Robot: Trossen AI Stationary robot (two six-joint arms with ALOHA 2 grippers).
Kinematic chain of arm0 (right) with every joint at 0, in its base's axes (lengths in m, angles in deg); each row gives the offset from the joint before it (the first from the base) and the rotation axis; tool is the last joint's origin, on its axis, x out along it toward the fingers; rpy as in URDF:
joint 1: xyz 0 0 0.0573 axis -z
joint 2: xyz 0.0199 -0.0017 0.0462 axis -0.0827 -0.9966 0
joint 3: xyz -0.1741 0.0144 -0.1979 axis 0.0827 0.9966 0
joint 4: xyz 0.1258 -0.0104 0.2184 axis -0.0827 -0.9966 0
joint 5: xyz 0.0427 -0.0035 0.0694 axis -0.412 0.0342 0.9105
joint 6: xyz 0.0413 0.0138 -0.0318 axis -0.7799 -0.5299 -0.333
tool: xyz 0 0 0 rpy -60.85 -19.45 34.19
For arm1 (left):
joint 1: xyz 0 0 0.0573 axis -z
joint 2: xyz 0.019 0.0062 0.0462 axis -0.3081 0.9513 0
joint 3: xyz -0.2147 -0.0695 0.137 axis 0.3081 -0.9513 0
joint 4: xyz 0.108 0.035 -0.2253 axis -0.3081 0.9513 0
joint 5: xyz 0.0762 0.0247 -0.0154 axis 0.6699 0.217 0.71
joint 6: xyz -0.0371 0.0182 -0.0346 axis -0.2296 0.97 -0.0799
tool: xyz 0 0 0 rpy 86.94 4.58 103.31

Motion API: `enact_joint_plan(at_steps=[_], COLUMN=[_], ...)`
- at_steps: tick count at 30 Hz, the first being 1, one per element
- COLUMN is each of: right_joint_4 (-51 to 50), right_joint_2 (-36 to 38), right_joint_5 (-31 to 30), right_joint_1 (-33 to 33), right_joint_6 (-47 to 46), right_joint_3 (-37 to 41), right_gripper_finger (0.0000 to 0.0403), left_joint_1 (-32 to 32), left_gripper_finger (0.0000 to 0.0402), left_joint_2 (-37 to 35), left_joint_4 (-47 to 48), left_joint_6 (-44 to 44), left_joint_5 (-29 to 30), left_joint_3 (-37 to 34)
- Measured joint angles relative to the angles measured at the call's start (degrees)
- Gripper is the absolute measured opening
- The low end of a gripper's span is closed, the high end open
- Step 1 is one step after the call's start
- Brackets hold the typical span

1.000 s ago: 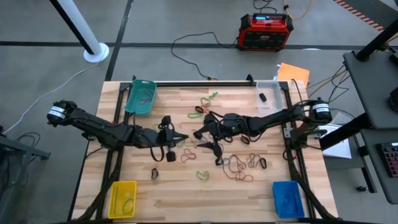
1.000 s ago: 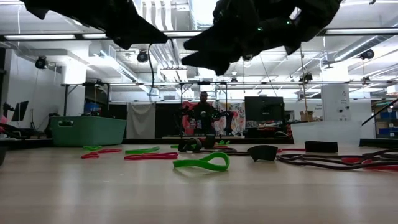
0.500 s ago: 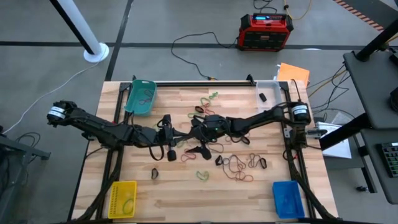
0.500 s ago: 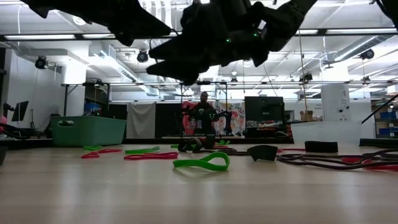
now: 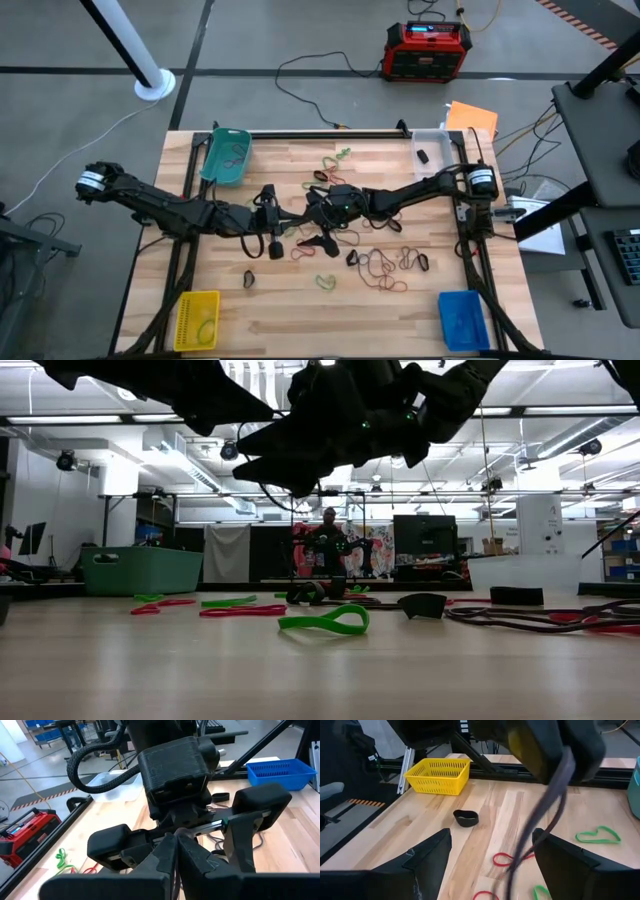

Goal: Sort rubber bands into baskets
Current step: Put the violet rubber band into the blue bin

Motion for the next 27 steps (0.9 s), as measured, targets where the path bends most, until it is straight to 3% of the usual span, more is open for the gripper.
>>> enact_joint_plan(at_steps=[11,17,22,27], right_joint_4=[-0.1,1.1,1.1,0.7], right_joint_2=[0.1,0.1,0.1,0.1], right_joint_5=[1.0,-3.0,-4.3,-4.3], right_joint_1=[-0.1,-0.1,-0.1,-0.1], right_joint_6=[-0.6,-1.7,-1.8,-1.7], right_joint_3=[0.0,0.1,0.1,0.1], right_gripper_finger=[0.0232,0.0201,0.0137,0.0040], left_joint_1=[0.0,0.0,0.0,0.0], left_gripper_finger=[0.0000,0.0000,0.0000,0.0000], left_joint_2=[0.0,0.0,0.2,0.2], left_joint_4=[-0.8,-1.9,-1.9,-1.9], left_joint_6=[-0.3,-1.7,-1.7,-1.7], left_joint_5=[-1.7,-2.6,-2.6,-2.5], left_joint_3=[0.0,0.0,0.0,0.0])
